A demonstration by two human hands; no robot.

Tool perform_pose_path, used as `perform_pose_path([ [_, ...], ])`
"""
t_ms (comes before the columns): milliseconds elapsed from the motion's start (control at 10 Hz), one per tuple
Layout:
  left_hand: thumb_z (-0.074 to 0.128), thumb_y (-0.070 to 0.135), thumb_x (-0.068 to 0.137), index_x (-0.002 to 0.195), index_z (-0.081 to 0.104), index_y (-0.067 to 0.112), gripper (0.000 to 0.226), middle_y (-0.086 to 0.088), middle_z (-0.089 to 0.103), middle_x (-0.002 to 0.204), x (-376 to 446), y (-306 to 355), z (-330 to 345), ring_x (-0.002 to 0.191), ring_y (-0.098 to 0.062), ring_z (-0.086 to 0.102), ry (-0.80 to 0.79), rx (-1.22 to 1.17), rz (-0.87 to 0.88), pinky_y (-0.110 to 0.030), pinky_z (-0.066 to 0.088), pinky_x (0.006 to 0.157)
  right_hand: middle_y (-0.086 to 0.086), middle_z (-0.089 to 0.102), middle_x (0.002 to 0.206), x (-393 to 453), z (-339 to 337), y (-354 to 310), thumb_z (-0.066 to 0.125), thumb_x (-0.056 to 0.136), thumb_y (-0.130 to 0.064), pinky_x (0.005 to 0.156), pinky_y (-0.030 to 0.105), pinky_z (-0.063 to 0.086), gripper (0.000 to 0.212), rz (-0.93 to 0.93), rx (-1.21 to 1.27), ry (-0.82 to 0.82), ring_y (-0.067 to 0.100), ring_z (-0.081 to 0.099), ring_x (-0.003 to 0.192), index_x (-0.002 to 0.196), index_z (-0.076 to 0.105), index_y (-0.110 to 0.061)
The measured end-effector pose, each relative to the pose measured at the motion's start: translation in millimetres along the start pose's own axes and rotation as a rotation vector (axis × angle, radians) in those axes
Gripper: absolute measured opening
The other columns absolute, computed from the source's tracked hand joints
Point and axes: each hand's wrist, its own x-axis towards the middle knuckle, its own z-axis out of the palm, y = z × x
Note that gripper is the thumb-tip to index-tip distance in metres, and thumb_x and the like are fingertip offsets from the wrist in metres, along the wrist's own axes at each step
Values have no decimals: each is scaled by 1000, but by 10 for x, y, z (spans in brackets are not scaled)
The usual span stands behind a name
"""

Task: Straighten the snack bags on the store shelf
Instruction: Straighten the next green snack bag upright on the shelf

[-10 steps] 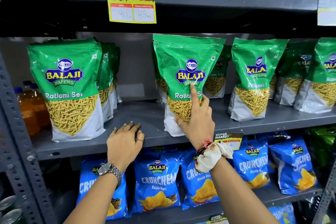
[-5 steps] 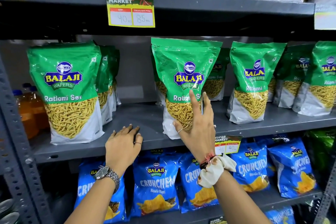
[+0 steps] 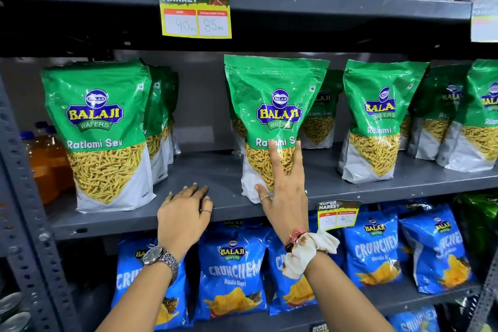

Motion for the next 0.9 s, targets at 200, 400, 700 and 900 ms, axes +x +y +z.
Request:
perform_pose_path([
  [200, 30, 39, 85, 114, 66, 21, 50, -6, 65, 123, 5, 0, -2, 115, -22, 58, -1, 7, 0, -44, 40, 100, 4, -6, 161, 61, 56, 50, 70, 83, -15, 84, 48, 57, 98, 2, 3, -13, 30, 18, 147, 146, 4, -50],
  [400, 28, 39, 85, 113, 67, 21, 52, -7, 66, 121, 6, 7, -4, 114, -22, 59, -1, 0, 3, -44, 41, 99, 7, -1, 161, 111, 94, 69, 73, 81, -12, 90, 44, 55, 99, -9, 45, -10, 28, 15, 148, 145, 8, -50],
  [700, 27, 40, 84, 113, 66, 22, 52, -6, 65, 123, 5, 9, -9, 115, -21, 58, -4, 3, 1, -44, 41, 100, 5, -1, 161, 179, 169, 79, 74, 80, -14, 81, 43, 57, 99, 15, 41, -38, 26, 16, 147, 145, 8, -51],
  [900, 27, 41, 84, 114, 66, 22, 53, -6, 65, 123, 4, 11, -16, 115, -21, 58, -4, 1, 0, -43, 40, 100, 4, -3, 161, 197, 199, 68, 73, 81, -14, 80, 47, 58, 98, 31, 28, -43, 27, 16, 147, 145, 8, -51],
])
